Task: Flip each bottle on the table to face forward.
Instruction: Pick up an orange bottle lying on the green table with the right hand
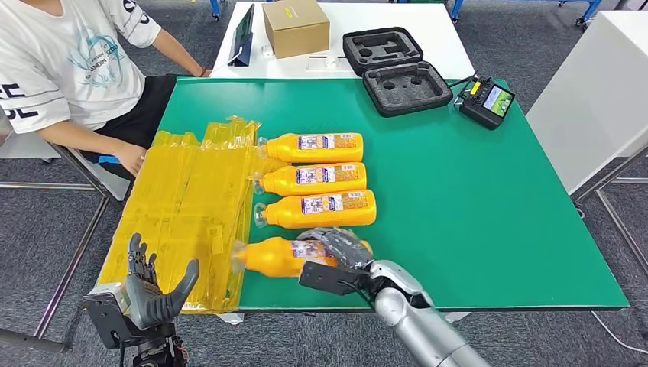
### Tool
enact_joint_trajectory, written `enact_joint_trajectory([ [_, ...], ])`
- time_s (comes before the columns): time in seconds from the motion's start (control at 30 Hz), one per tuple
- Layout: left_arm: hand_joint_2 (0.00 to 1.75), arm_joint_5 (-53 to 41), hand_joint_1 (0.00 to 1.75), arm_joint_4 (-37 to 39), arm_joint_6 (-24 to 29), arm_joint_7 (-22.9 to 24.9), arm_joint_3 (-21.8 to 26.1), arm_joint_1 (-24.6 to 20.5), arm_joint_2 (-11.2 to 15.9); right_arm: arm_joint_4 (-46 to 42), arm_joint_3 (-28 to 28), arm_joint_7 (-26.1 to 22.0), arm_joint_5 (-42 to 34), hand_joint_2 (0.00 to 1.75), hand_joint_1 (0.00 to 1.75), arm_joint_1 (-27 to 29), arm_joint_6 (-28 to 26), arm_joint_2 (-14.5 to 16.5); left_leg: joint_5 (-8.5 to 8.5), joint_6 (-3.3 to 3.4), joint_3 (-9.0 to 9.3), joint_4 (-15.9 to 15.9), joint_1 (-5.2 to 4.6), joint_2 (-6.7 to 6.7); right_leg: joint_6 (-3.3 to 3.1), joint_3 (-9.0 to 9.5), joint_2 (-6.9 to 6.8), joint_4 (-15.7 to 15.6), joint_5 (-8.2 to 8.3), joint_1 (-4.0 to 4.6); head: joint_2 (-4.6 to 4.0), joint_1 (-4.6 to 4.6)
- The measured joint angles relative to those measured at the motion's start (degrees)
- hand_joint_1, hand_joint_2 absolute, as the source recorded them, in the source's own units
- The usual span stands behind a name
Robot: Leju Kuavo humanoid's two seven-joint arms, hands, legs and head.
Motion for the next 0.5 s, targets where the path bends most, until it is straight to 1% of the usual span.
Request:
enact_joint_trajectory([
  [0.13,1.75,0.16,0.00,-0.15,-0.07,-0.78,0.20,0.57,-0.66,-5.18,-1.97,-6.88,-6.28,1.75,1.75,2.68,-5.78,0.97,0.00,-0.01,-0.12,0.00,0.00,-0.04,0.00,-0.10,-0.02,0.01,-0.02,0.01,0.00,0.00],
  [0.2,1.75,0.15,0.00,-0.36,-0.13,-0.98,0.31,0.87,-1.04,-7.75,-2.86,-9.32,-8.27,1.75,1.75,4.00,-7.77,1.48,-0.02,0.00,-0.17,0.00,0.00,-0.04,0.00,-0.15,-0.01,0.01,-0.02,0.01,0.00,0.01],
  [0.37,1.75,0.15,0.00,-0.64,-0.38,-1.22,0.74,1.24,-1.57,-11.38,-3.92,-11.62,-10.29,1.75,1.75,6.20,-9.20,2.21,-0.03,0.02,-0.25,0.00,-0.01,-0.04,0.01,-0.22,-0.03,0.00,-0.03,-0.01,0.00,0.01],
  [0.5,1.75,0.15,0.00,-0.99,-0.62,-1.37,1.06,1.75,-1.99,-13.25,-4.66,-14.61,-13.72,1.75,1.75,7.79,-11.92,2.81,-0.03,0.02,-0.25,0.00,-0.02,-0.04,0.01,-0.22,-0.03,0.00,-0.03,-0.01,0.00,0.01],
])
